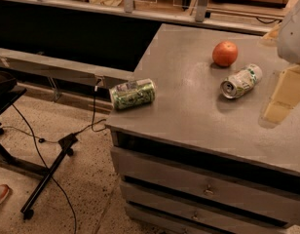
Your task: Place green can upright
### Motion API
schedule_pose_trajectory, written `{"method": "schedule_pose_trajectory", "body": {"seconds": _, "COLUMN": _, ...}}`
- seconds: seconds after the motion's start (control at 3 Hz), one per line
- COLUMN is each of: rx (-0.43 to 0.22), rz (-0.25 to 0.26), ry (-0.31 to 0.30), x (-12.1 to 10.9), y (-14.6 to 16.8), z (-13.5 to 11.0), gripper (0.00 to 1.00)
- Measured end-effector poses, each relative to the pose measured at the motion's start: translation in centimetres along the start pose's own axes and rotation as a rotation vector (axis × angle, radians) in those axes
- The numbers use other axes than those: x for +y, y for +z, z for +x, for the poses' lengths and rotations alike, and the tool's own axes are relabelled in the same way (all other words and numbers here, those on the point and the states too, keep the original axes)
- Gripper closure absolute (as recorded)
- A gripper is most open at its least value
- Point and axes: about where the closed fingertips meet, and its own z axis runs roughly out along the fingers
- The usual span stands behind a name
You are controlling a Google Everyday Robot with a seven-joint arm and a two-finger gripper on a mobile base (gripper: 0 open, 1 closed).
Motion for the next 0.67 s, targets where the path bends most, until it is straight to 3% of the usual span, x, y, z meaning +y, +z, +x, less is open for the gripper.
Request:
{"method": "schedule_pose_trajectory", "body": {"seconds": 0.33, "rx": 0.000, "rz": 0.000, "ry": 0.000, "x": 0.0, "y": 0.0, "z": 0.0, "gripper": 0.00}}
{"method": "schedule_pose_trajectory", "body": {"seconds": 0.67, "rx": -0.007, "rz": -0.026, "ry": -0.084, "x": 0.4, "y": 1.3, "z": -3.3, "gripper": 0.00}}
